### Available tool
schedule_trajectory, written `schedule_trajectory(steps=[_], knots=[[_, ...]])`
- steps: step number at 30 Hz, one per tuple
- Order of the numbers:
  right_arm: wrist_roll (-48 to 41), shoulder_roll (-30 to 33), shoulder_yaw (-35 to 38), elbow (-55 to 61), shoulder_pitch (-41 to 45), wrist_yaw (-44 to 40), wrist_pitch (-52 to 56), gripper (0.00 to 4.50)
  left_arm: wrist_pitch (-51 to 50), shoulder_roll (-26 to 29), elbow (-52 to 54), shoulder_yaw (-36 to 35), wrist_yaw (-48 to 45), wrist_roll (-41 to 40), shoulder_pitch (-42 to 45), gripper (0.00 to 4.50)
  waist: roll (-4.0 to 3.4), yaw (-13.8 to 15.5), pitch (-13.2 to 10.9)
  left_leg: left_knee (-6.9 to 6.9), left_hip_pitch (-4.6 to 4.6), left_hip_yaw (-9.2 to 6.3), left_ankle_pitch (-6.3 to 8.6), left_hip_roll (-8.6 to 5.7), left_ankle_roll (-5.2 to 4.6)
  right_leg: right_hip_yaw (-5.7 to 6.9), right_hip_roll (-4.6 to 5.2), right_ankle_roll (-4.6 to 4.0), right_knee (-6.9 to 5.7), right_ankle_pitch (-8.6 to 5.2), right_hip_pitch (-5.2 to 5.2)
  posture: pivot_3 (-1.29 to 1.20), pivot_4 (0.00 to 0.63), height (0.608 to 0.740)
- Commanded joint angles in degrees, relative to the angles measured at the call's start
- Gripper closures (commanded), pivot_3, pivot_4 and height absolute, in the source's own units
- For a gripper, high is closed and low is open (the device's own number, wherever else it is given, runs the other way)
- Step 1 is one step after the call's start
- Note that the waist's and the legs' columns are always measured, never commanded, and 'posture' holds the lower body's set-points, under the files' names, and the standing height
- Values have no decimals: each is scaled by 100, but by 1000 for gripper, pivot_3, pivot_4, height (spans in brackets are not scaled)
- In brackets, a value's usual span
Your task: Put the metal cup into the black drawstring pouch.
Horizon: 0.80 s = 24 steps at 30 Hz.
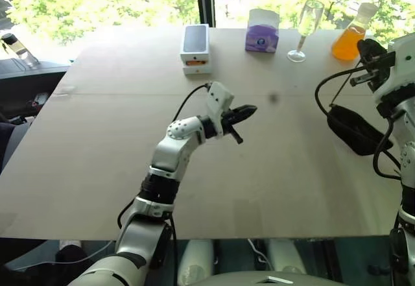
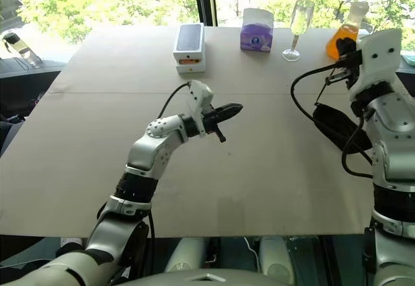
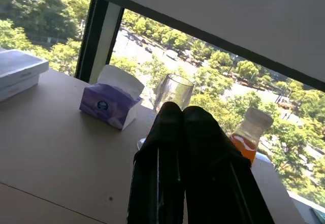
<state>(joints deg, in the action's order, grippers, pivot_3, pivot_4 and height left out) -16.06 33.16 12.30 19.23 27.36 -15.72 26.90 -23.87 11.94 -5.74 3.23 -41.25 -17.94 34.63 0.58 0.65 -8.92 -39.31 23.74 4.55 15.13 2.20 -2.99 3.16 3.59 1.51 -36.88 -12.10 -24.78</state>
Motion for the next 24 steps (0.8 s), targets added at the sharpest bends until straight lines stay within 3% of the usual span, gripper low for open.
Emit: schedule_trajectory(steps=[1, 12, 20, 21, 22, 24], knots=[[-217, -89, -64, 562, 259, -3, 339, 4500, -70, 127, 327, -339, 177, -194, -19, 4470, 0, 2, 0, 0, 0, 0, 0, 0, 0, 0, 0, 0, 0, 0, 0, 0, 150, 737], [-1621, -546, -199, 1216, 1172, -132, 1676, 4500, -103, 230, 660, -761, 664, -405, -415, 4470, 0, 16, 0, 0, 5, -10, 0, -2, 0, 12, 6, -1, 0, 0, 2, 0, 150, 737], [-1034, -1016, -2309, 799, 116, -782, 1383, 4500, 75, 329, 695, -1067, 1077, -332, -668, 4470, 7, -25, 4, 1, 2, -9, 0, -3, 0, 11, 6, -1, -3, 1, 2, 0, 150, 737], [-947, -1056, -2423, 739, 62, -841, 1268, 3848, 90, 356, 718, -1079, 1088, -319, -709, 4500, 7, -30, 4, 0, 1, -10, 0, -3, 0, 12, 6, -2, -3, 1, 3, 0, 150, 737], [-909, -1050, -2530, 681, 15, -1006, 1146, 3731, 100, 423, 733, -1121, 1090, -302, -772, 4500, 7, -28, 4, 0, 1, -11, 0, -3, 0, 12, 6, -1, -3, 0, 3, 0, 150, 737], [-878, -979, -2535, 689, -68, -1197, 1025, 2830, 81, 586, 838, -1223, 1024, -354, -937, 4500, 7, -26, 4, 0, 1, -11, 0, -3, 0, 13, 6, -1, -2, 0, 3, 0, 150, 737]])
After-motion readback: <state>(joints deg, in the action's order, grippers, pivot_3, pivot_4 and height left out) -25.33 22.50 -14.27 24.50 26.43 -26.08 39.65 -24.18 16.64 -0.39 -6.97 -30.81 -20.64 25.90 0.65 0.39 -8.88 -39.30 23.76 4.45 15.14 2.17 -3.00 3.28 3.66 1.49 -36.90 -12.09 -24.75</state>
